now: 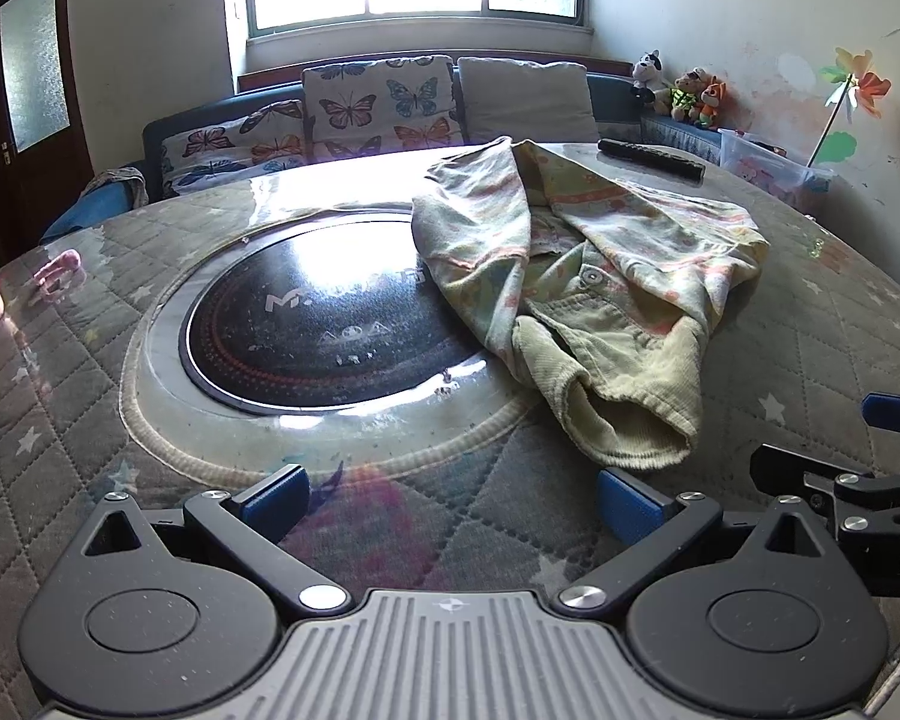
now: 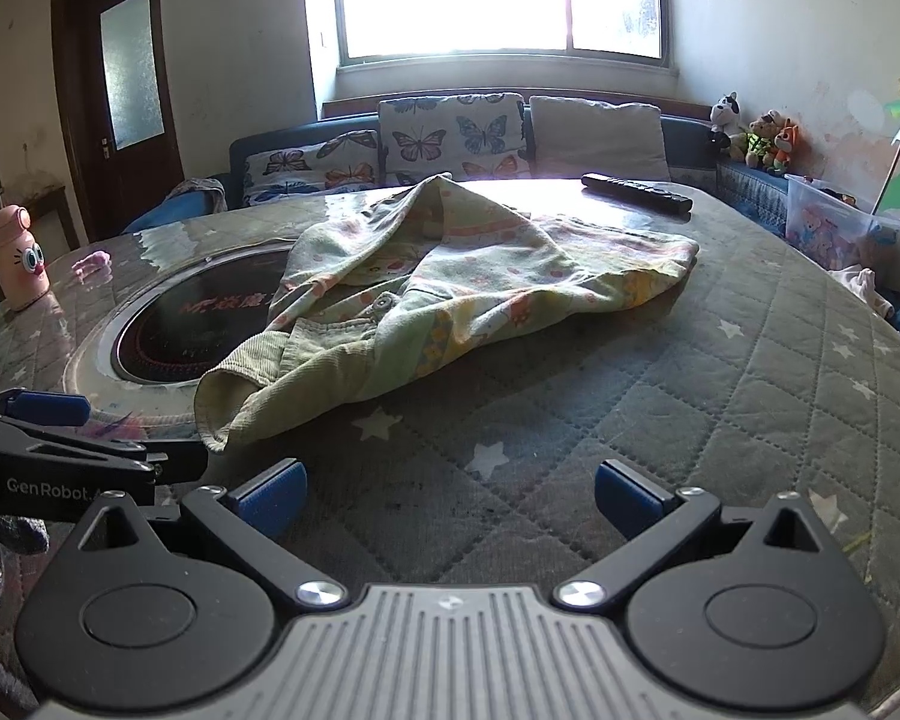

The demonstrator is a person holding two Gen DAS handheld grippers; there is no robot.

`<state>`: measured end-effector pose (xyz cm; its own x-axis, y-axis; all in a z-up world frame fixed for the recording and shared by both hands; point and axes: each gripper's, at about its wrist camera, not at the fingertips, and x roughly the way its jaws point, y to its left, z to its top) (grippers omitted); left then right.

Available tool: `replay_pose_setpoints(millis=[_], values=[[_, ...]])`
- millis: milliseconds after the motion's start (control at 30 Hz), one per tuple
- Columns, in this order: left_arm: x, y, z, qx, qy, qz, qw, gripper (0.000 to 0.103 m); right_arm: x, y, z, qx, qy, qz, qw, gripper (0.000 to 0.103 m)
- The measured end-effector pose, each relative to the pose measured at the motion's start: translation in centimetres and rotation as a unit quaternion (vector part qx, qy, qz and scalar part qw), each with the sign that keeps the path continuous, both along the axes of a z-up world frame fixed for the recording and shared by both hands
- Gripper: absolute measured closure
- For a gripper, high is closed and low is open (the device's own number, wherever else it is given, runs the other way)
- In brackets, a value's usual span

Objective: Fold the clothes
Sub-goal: 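Move both grippers toward the crumpled floral shirt on the table, then grasp the shirt fabric with the right gripper while the left gripper grasps another edge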

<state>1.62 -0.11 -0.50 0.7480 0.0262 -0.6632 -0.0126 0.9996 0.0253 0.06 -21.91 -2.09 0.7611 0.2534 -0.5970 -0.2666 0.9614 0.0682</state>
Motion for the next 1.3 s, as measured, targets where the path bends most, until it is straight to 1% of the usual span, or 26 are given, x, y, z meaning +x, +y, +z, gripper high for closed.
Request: replay_pose_setpoints(millis=[233,500,633,800,933,1067,1133,1200,1300], values=[[1.2,0.3,1.1,0.007,-0.010,-0.003,0.9999,0.000,1.2,-0.2,0.4,-0.001,0.002,0.001,1.000,0.000],[1.7,0.8,3.0,0.006,-0.028,-0.010,0.9995,0.000,3.3,-0.7,1.8,0.007,-0.001,0.008,1.000,0.000],[1.6,1.1,4.3,0.012,-0.042,-0.016,0.9989,0.000,4.2,-1.2,2.8,0.019,-0.006,0.012,1.000,0.000],[2.0,1.3,5.7,0.030,-0.057,-0.028,0.9975,0.000,5.6,-1.3,3.9,0.031,-0.007,0.023,0.999,0.000],[4.1,1.2,5.7,0.040,-0.055,-0.025,0.9974,0.000,7.8,-0.9,4.3,0.019,-0.013,0.030,0.999,0.000],[6.7,0.5,5.1,0.045,-0.051,-0.038,0.9970,0.000,10.6,-0.7,4.1,0.017,-0.004,0.029,0.999,0.002],[8.1,0.2,4.6,0.045,-0.047,-0.044,0.9969,0.001,12.1,-0.9,4.2,0.023,0.001,0.024,0.999,0.007],[9.5,0.0,4.2,0.041,-0.042,-0.048,0.9971,0.006,13.7,-1.1,4.1,0.027,0.007,0.021,0.999,0.012],[11.5,-0.4,3.7,0.037,-0.036,-0.059,0.9969,0.010,16.0,-1.1,4.1,0.022,0.009,0.018,1.000,0.018]])
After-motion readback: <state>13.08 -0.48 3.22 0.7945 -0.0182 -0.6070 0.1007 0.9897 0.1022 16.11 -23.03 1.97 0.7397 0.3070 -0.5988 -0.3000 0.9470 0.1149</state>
